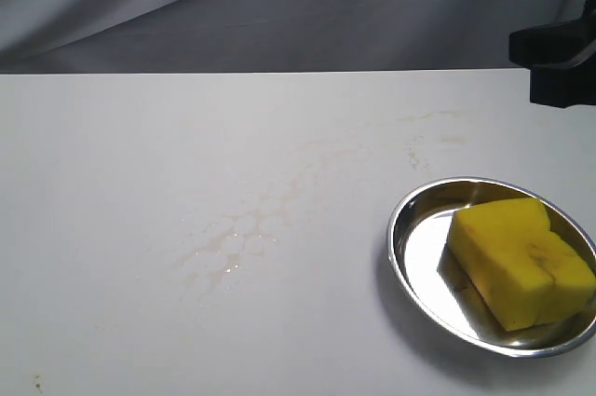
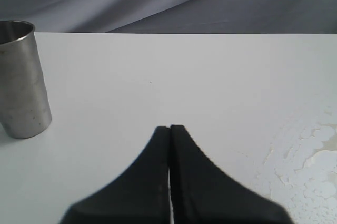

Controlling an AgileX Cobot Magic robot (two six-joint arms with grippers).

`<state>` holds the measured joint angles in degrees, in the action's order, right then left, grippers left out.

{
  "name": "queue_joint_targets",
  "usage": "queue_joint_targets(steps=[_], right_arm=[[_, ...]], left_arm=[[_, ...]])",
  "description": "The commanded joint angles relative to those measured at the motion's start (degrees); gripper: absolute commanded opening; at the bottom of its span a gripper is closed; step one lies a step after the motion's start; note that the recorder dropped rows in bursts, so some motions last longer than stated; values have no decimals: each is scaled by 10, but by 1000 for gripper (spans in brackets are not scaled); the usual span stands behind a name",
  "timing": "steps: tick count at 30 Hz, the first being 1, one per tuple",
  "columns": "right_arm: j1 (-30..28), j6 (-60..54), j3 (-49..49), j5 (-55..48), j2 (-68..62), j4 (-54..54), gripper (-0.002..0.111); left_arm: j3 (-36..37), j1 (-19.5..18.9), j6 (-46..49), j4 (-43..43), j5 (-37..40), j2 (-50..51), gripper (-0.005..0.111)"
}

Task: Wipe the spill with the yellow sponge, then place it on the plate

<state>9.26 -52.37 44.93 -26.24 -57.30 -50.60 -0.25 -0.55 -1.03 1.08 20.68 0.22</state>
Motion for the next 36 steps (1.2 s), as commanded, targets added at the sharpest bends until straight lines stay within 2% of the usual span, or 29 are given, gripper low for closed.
queue_joint_targets(steps=[1,26,36], right_arm=[[-3,3,-4,0,3,-8,0],[-3,5,-4,3,3,-23,0],[-3,5,-4,80,46,-51,0]], left_arm=[[3,0,-1,2,-7,-2,0],[3,0,-1,2,-7,-2,0],[3,0,-1,2,-7,-2,0]])
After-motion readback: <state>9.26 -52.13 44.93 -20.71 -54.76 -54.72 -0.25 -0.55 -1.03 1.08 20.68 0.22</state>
